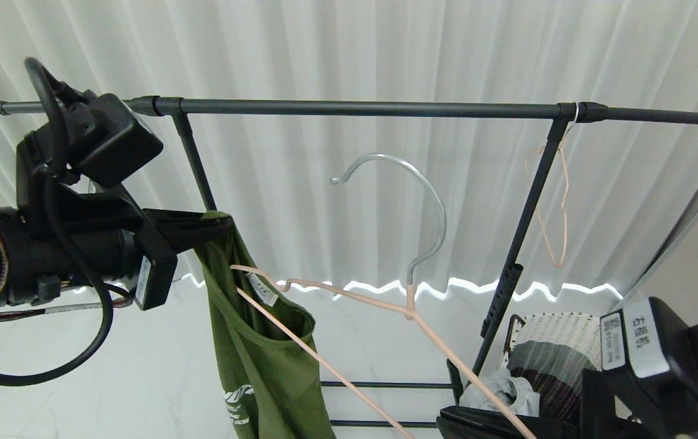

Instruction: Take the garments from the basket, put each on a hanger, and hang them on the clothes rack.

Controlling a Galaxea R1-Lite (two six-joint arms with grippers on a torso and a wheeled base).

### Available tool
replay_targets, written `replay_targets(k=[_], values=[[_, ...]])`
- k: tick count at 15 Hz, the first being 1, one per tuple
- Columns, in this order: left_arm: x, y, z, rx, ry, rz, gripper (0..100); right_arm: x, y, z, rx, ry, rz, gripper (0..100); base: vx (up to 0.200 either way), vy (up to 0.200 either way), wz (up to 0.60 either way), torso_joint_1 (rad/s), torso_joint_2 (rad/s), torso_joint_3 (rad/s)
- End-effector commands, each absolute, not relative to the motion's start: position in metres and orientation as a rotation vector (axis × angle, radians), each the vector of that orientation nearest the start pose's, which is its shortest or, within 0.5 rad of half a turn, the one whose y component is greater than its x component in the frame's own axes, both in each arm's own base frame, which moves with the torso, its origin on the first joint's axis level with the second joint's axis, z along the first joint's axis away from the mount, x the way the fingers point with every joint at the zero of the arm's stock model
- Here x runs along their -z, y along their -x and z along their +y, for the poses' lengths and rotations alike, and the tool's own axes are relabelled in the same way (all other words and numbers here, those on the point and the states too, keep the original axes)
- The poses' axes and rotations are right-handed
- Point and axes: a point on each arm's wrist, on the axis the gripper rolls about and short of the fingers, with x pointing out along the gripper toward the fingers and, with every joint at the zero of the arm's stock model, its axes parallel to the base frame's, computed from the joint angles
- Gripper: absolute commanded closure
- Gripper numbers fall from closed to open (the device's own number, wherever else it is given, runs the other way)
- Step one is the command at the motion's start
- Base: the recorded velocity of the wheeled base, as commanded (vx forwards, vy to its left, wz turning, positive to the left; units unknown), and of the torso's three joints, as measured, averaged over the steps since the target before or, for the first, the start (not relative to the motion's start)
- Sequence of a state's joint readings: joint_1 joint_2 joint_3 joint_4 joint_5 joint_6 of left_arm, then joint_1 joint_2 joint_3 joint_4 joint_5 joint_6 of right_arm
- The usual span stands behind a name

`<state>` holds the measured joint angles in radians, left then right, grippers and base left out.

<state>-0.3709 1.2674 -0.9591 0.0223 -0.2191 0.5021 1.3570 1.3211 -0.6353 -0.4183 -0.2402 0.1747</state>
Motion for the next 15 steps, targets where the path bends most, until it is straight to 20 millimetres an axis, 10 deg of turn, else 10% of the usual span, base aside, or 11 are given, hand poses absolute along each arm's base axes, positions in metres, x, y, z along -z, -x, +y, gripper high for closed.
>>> replay_targets(k=[1,15], values=[[-0.274,-0.177,-0.079,0.679,-0.506,0.169,100,-0.204,-0.053,0.213,-1.071,0.062,0.309,100,0.0,0.0,0.0,0.0,0.0,0.0],[-0.283,-0.15,-0.108,0.728,-0.395,0.156,100,-0.19,-0.118,0.279,-0.929,0.009,0.24,100,0.0,0.0,0.0,0.0,0.0,0.0]])
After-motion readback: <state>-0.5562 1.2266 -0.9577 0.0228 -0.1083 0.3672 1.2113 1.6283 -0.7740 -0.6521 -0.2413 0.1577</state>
